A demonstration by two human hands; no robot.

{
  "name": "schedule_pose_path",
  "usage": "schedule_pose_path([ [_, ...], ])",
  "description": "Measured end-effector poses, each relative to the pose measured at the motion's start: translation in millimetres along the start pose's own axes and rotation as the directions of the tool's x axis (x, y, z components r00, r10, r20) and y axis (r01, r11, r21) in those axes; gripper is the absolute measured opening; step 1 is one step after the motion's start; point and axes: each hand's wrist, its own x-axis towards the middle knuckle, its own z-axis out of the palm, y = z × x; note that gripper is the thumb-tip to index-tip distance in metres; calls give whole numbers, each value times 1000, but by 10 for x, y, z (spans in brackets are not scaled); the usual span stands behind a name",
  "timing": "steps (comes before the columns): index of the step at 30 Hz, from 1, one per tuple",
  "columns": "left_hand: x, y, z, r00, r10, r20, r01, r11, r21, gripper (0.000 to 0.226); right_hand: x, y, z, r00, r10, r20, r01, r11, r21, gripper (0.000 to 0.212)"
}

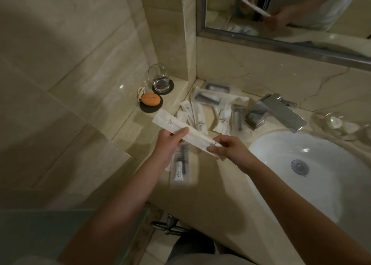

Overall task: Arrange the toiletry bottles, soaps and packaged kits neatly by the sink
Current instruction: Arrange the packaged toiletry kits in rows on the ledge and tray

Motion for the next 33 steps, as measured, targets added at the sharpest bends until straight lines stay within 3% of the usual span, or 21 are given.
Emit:
schedule_pose_path([
  [4,-9,17,-168,995,-41,-91,25,986,-162,10,32,-14,-37,990,26,-135,13,960,281,13],
  [6,4,2,-271,978,64,-197,-60,998,28,16,56,-15,-92,988,22,-152,20,964,267,16],
  [8,28,0,-365,908,333,-254,-211,887,410,36,87,-30,-165,991,13,-137,11,985,173,12],
  [10,58,22,-417,822,568,-47,-369,593,715,52,120,-77,-206,998,7,-57,-3,997,71,10],
  [11,70,33,-415,832,542,116,-410,461,787,57,133,-118,-204,1000,11,-8,-11,999,40,10],
  [13,78,51,-364,912,231,339,-405,378,832,56,150,-225,-150,998,13,55,-13,1000,15,8],
  [15,51,22,-310,907,-78,413,-333,465,820,32,180,-329,-46,998,-3,62,1,1000,19,8],
  [16,33,-4,-300,901,-126,416,-300,513,805,19,203,-370,15,998,-14,54,14,1000,7,5],
  [19,15,-83,-365,941,-99,325,-196,622,758,17,332,-356,192,1000,-13,3,14,1000,-2,12],
  [22,50,-108,-518,992,-3,123,-88,678,729,23,477,-96,395,987,122,-107,-123,992,-3,35],
  [25,110,-120,-657,999,49,4,-36,680,732,28,501,172,721,971,190,-143,-226,924,-308,67],
  [29,129,-159,-716,997,54,-46,-4,702,713,28,463,297,1262,975,183,-130,-223,737,-638,102],
  [31,129,-186,-722,997,47,-60,9,704,710,28,472,307,1442,974,154,-169,-228,634,-739,100],
  [33,122,-206,-717,997,44,-59,11,707,707,27,512,324,1488,971,104,-215,-232,618,-752,84],
])
